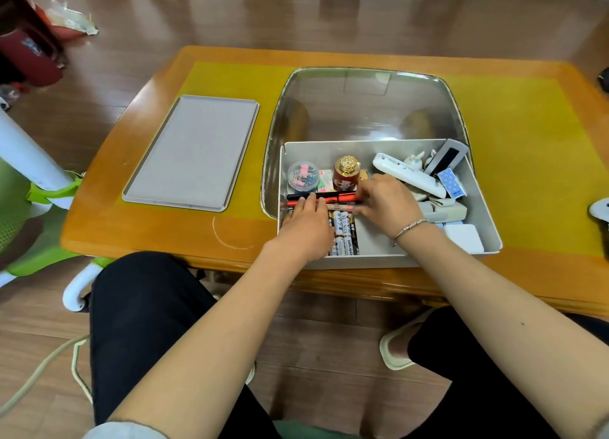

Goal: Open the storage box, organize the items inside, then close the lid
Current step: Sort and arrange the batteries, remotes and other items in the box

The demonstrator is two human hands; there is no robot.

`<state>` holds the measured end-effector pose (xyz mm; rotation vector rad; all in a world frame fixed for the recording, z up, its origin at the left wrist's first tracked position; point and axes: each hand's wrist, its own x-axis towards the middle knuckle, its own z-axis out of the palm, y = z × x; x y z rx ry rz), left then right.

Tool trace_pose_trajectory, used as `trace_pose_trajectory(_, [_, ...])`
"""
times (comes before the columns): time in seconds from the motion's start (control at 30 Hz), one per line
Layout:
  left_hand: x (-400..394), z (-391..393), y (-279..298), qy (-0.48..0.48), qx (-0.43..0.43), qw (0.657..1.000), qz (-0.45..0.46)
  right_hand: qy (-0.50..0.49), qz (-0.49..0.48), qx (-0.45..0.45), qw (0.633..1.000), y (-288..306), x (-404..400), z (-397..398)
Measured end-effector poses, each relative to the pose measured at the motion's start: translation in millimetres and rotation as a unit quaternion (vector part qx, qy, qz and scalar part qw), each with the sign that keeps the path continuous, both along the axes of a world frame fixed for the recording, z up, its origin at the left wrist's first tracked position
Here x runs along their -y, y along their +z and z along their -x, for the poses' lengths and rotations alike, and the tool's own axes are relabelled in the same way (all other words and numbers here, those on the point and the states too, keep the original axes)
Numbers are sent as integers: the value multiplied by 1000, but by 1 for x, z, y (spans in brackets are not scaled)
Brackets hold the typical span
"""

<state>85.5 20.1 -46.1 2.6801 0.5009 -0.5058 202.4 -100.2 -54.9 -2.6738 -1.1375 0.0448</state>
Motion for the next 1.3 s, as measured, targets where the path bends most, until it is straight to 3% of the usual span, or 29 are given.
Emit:
trace_pose_trajectory(0.13, [-1,1,2,-33,-28,999,-16,-5,71,74,995,-2,-3,-2])
trace_pose_trajectory(0.3, [-2,2,1,-53,-31,997,-39,21,109,84,990,-4,-9,-1])
trace_pose_trajectory(0.53, [-3,2,0,-51,-21,998,-39,70,71,89,991,1,-20,0])
trace_pose_trajectory(0.83, [4,0,2,-5,-31,997,-76,26,93,97,991,-5,-5,-8])
trace_pose_trajectory(1.1, [1,-1,-2,-36,-29,993,-105,20,107,84,991,-9,-9,-7])
trace_pose_trajectory(1.3, [3,-2,-7,5,61,988,-143,17,79,65,995,-7,-3,-10])
